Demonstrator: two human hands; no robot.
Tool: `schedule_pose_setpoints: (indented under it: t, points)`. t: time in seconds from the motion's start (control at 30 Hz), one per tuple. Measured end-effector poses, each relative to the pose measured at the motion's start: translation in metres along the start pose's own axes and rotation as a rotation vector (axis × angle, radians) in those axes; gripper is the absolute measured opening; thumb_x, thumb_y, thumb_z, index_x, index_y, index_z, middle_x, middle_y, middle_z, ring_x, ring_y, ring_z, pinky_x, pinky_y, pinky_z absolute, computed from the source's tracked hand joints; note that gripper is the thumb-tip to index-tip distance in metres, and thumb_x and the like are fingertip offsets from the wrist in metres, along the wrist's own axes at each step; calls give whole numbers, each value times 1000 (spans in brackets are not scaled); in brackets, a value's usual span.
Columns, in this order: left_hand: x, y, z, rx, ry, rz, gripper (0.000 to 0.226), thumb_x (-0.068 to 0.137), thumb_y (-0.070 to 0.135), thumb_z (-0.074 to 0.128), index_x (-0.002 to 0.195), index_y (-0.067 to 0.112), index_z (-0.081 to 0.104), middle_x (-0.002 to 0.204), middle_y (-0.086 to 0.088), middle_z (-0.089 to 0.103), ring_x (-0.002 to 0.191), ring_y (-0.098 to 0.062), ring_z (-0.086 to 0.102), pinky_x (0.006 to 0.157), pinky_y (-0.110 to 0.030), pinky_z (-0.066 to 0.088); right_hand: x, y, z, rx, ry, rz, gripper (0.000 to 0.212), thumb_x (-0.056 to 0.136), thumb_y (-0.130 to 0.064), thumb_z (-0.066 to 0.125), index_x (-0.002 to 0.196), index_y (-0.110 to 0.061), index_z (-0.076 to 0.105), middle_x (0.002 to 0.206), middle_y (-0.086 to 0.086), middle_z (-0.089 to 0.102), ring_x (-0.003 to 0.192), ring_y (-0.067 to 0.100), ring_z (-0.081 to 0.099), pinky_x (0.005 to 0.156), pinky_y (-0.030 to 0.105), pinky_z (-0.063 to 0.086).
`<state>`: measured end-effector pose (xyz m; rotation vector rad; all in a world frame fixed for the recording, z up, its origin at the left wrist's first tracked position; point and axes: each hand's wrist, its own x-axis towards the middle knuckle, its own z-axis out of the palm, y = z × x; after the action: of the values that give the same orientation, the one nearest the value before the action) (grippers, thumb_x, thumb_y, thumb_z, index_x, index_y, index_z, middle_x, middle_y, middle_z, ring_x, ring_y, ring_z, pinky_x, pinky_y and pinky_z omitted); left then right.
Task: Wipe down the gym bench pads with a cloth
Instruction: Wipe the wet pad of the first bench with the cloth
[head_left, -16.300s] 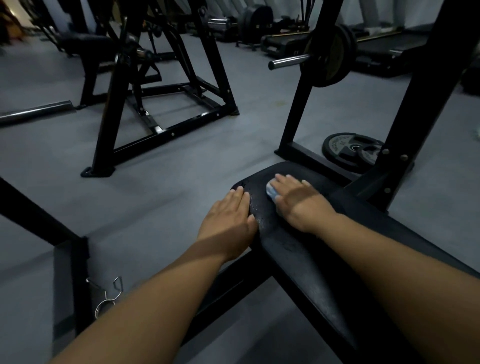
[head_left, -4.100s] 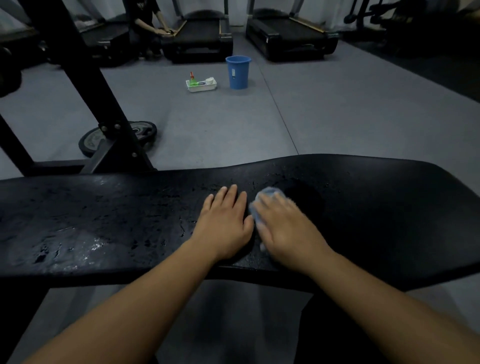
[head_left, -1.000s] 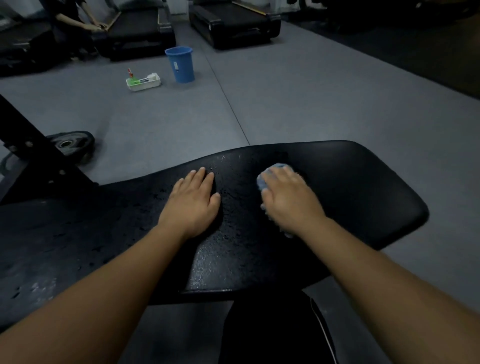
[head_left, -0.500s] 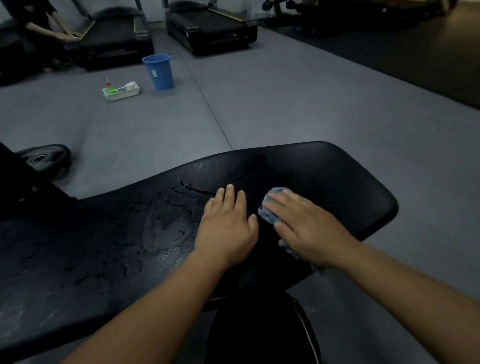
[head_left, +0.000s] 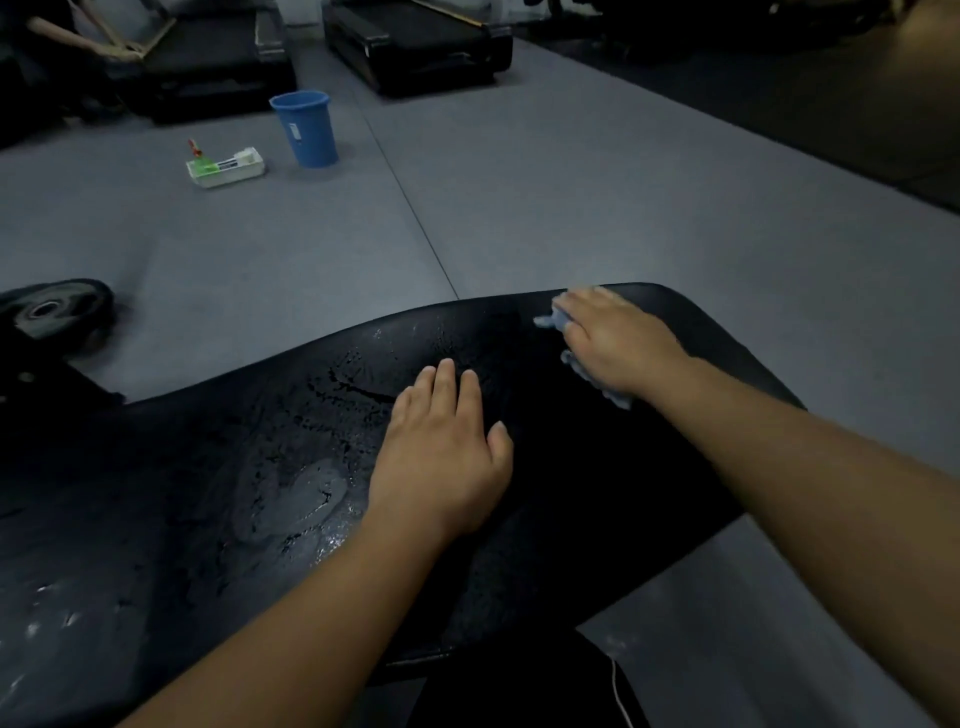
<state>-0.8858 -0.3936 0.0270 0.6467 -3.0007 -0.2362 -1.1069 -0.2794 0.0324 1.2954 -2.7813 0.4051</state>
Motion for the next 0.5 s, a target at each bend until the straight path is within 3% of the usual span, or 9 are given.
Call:
schedule_pose_setpoints:
  t: [0.1,0.17,0.27,0.33,0.43,0.5]
  points:
    - [1,-1,0,16,-8,0,68,103,47,22,160,15,6,168,-10,-1,154,-24,-2,125,-40,1,32,-37,17,2,1,64,40,99,-28,34,130,-12,53,138,10,52,127,32,43,107,43,34]
    - [2,-2,0,22,-6,0,68,102,47,23,160,15,7,168,-9,-1,154,-24,-2,125,-40,2,7,-58,15,26,-19,-141,47,96,-32,30,133,-12,51,140,9,49,132,30,40,111,43,32]
    - [2,-3,0,16,-5,6,67,102,48,22,160,18,7,168,-8,-1,154,-23,-2,125,-42,4,-58,-39,-2,73,-61,-366,50,96,-30,33,139,-9,50,144,7,48,136,21,36,115,31,24]
    - [2,-3,0,14,-6,6,66,102,49,21,160,22,7,168,-6,-2,154,-22,-3,125,-42,4,-64,-6,-8,59,-13,-215,49,96,-29,36,139,-12,51,148,7,47,139,20,35,115,28,21]
    - [2,-2,-2,12,-26,3,63,102,49,18,160,29,5,168,-3,-4,154,-21,-6,125,-43,1,-39,13,-2,-7,63,86,48,96,-32,34,139,-16,51,149,4,46,140,22,34,116,35,26]
    - [3,-1,-4,7,-34,10,62,102,48,19,160,31,5,168,-1,-4,154,-20,-6,125,-42,0,-50,-14,2,-13,59,53,51,94,-33,34,138,-16,50,149,6,45,139,26,34,116,40,27]
